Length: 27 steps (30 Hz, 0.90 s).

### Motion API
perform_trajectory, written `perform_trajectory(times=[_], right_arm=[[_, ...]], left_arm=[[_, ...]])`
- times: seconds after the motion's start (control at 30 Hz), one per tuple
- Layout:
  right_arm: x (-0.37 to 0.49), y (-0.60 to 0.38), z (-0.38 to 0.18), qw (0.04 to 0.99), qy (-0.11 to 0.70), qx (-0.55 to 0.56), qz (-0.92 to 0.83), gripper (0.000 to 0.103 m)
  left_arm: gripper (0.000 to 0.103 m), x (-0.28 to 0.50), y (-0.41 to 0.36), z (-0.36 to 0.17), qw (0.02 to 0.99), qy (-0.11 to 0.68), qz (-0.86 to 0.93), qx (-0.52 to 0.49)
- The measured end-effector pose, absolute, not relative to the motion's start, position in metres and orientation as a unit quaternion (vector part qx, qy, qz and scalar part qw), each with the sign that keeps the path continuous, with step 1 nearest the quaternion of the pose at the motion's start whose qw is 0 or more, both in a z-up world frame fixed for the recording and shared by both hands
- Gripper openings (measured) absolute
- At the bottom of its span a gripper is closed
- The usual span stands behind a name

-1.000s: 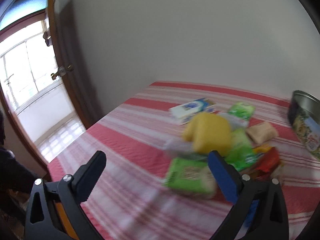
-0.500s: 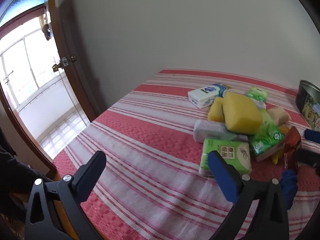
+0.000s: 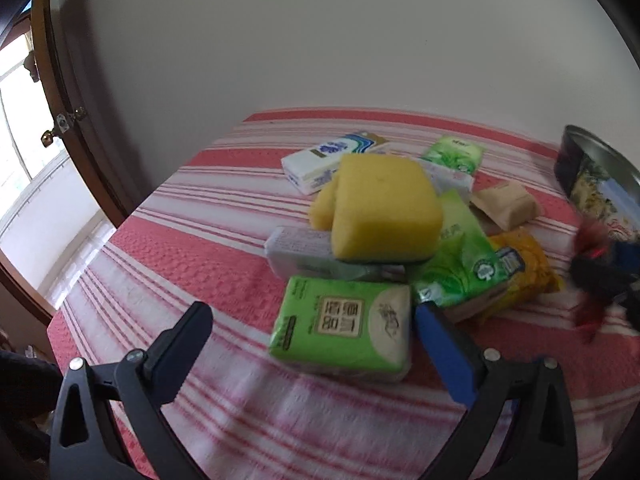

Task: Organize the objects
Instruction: 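Grasp the green tissue pack with left gripper while right gripper grasps red snack packet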

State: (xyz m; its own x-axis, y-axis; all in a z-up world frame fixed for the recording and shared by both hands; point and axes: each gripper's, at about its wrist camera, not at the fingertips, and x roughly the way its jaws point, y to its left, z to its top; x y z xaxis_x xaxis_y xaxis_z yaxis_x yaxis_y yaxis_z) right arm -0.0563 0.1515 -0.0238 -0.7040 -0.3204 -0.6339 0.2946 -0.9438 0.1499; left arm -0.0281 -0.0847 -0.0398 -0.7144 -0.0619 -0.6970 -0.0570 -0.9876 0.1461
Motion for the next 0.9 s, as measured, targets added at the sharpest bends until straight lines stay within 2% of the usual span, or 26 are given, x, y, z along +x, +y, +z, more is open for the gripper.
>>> perform_trajectory(times=[0.1,0.17,0.27,0.3,0.33,0.57,0.73,0.9], right_arm=[[-0.048,0.169,-0.009,0.161,-0.061,0.311,-0.935,0.041],[-0.048,0.175,-0.002,0.154,-0.083,0.296,-0.939,0.041],[-0.043,0.183,0.002,0.141,-0.096,0.281,-0.944,0.041],[-0.042,0.184,0.003,0.137,-0.098,0.280,-0.945,0.041],[-0.042,0.184,0.003,0.136,-0.100,0.280,-0.945,0.041],[-0.038,0.186,0.009,0.116,-0.088,0.257,-0.956,0.041],[-0.022,0.207,0.028,0.092,-0.104,0.207,-0.968,0.041],[0.005,0.259,0.046,0.006,-0.109,0.153,-0.982,0.041]], left_arm=[[0.102,-0.038,-0.085,-0.044,0.009,-0.074,-0.915,0.397],[0.096,-0.042,-0.086,-0.049,0.008,-0.073,-0.908,0.413],[0.082,-0.048,-0.091,-0.054,-0.009,-0.045,-0.900,0.434],[0.073,-0.049,-0.094,-0.055,-0.023,-0.026,-0.899,0.437],[0.069,-0.049,-0.098,-0.056,-0.036,-0.008,-0.898,0.438],[0.068,-0.021,-0.098,-0.050,-0.011,-0.024,-0.915,0.402],[0.068,0.009,-0.100,-0.001,-0.017,-0.009,-0.946,0.324],[0.068,0.023,-0.057,0.043,-0.057,-0.020,-0.968,0.245]])
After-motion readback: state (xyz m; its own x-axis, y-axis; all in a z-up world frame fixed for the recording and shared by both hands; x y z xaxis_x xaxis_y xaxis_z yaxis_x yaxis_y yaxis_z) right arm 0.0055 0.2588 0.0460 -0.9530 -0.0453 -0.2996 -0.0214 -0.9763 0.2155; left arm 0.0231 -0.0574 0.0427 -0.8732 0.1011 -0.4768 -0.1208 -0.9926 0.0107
